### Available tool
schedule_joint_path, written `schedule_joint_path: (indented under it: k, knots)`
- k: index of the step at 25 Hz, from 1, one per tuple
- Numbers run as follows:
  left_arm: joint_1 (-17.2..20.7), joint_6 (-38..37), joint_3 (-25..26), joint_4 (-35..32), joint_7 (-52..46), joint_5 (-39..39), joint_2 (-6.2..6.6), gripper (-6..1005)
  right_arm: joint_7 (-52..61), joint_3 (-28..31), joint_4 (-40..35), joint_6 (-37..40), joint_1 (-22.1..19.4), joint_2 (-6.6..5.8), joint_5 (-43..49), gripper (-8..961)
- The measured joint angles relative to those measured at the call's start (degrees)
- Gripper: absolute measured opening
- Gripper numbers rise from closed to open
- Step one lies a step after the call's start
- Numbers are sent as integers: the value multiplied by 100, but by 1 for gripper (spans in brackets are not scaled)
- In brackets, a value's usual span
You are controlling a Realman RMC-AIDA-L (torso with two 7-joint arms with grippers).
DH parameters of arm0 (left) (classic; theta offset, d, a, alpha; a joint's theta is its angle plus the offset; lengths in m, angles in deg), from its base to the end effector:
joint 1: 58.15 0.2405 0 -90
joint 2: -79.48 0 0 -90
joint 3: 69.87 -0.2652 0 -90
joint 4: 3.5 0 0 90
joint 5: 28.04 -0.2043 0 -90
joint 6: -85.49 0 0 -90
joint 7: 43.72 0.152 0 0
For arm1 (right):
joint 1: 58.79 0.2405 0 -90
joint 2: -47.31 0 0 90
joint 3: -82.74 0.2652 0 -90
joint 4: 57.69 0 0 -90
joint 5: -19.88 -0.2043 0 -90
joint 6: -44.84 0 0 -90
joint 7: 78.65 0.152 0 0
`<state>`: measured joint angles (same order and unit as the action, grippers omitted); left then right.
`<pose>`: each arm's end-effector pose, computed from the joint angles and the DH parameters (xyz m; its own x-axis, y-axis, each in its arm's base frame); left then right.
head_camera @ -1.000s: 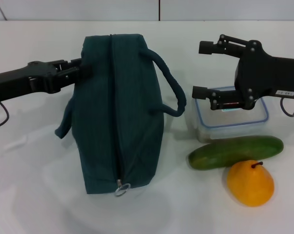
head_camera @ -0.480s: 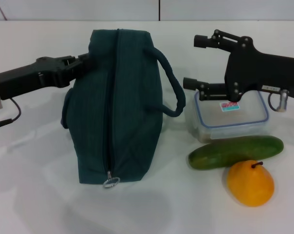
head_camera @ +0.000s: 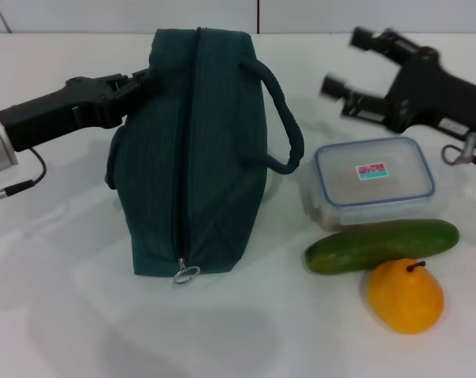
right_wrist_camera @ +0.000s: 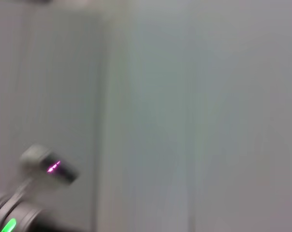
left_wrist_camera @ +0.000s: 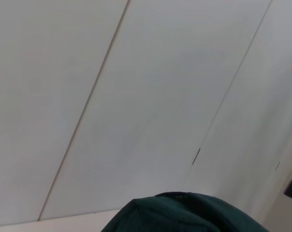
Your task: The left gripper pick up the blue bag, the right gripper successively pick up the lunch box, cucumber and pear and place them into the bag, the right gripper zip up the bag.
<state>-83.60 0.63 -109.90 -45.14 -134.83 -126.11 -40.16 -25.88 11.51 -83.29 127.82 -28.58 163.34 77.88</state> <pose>-0.2631 0.3441 0.0238 0.5411 0.3963 0.7417 0.6869 -0.7172 -0.1179 0.2089 0.3537 -0.0091 0.6094 0.0670 -0.7900 -0.3401 -0.8780 -0.3368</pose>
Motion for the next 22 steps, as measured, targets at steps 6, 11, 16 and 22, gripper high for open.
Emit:
schedule_joint_path:
  k: [6,11,16,22]
  knots:
    - [106,-23,1,37,449,33,-7,97,121,-13,1417,510,-265,20,-1822,818]
    - [135,-147,4,160,736,30,1,96,644,33,2346,931,-558,21,-2627,816]
    - [140,-164,-35,176,808,-9,6,95,1314,51,2738,910,-856,19,-2716,814]
    - [179,-170,-244,176,935,-39,17,91,1941,68,3199,714,-914,16,-2667,811]
